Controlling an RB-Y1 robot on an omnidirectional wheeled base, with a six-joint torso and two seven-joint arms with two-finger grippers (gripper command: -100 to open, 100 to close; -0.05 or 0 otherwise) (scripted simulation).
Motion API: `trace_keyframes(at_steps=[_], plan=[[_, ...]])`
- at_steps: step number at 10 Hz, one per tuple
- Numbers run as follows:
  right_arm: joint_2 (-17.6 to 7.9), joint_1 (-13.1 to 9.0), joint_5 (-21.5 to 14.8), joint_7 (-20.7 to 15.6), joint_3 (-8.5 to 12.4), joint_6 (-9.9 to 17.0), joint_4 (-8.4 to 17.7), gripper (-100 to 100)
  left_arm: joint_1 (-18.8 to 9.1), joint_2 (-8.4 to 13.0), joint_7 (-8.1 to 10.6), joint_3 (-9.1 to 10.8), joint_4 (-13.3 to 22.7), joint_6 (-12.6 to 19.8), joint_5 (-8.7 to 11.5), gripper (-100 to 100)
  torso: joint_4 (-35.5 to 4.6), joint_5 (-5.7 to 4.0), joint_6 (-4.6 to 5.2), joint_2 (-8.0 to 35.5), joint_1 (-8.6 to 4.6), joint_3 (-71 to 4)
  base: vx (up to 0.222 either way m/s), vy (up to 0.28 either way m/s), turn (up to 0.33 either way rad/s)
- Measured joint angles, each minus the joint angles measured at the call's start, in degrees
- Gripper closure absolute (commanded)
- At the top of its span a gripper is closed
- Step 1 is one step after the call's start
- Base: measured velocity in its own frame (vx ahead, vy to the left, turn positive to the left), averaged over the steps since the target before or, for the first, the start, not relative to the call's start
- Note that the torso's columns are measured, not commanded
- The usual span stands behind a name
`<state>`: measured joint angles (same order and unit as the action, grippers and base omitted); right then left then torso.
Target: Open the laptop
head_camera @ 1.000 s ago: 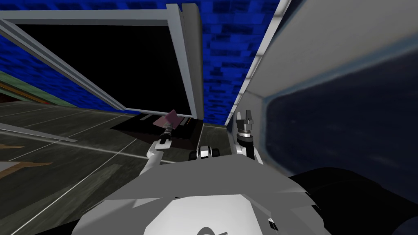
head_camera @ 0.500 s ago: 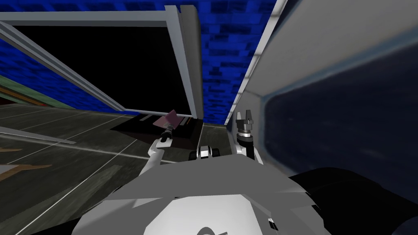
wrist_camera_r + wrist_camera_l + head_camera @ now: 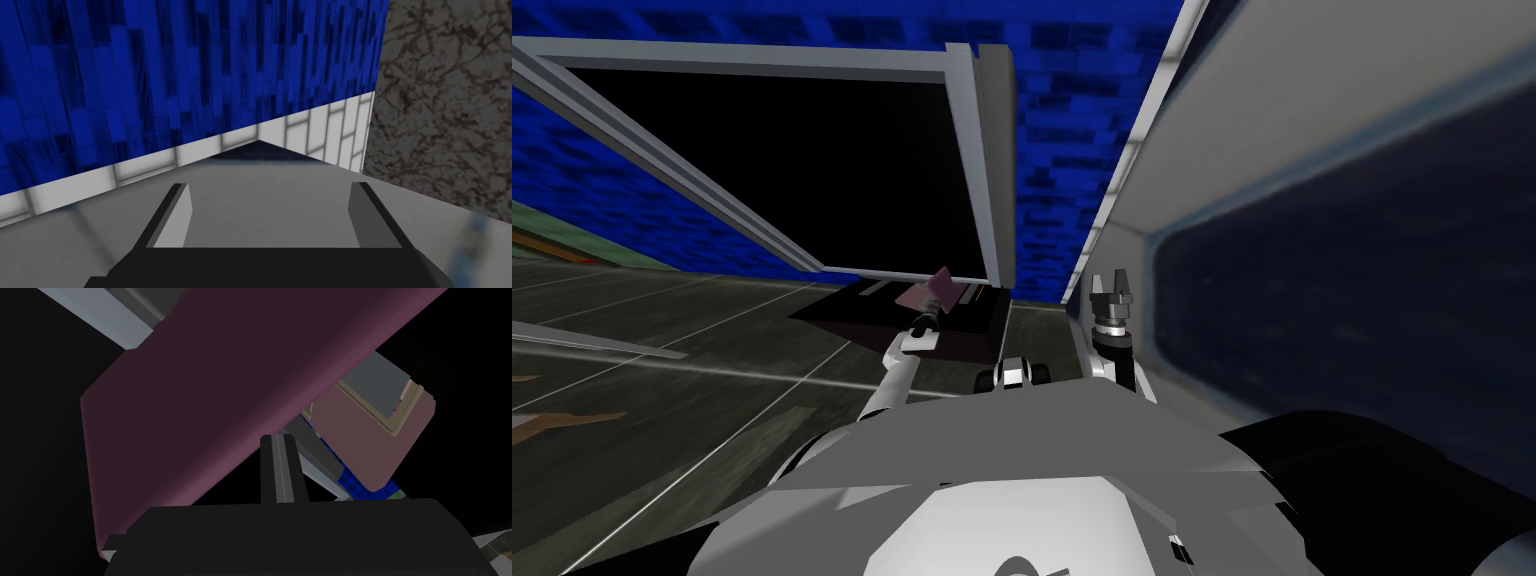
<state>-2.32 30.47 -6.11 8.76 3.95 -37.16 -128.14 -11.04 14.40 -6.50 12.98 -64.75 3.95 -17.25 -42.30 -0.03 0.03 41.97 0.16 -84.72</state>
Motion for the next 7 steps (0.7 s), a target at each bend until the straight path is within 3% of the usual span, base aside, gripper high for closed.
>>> trace_keyframes(at_steps=[3,4,5,7], plan=[[0.0,0.0,0.0,0.0,0.0,0.0,0.0,0,-2.7,0.74,2.43,-1.71,0.17,4.72,2.52,100,0.01,0.04,-0.04,0.06,0.07,0.03,-0.064,0.106,-0.052],[0.0,0.01,0.0,0.0,0.0,0.0,0.0,0,-2.82,0.78,2.61,-1.75,0.21,5.01,2.6,-100,0.07,0.0,-0.05,0.05,-0.26,0.01,-0.018,-0.034,-0.02],[0.01,0.01,0.0,0.0,-0.01,0.0,0.0,0,-3.58,1.54,2.01,-1.49,0.57,4.98,1.6,-100,0.06,-0.09,-0.02,0.13,-0.55,0.04,-0.021,-0.055,0.047],[0.01,0.01,0.0,0.0,-0.01,0.0,0.0,0,-2.59,2.29,1.25,-1.4,-0.77,6.7,0.9,-100,-0.41,-0.31,0.58,0.58,-0.91,0.34,-0.011,-0.029,0.011]])
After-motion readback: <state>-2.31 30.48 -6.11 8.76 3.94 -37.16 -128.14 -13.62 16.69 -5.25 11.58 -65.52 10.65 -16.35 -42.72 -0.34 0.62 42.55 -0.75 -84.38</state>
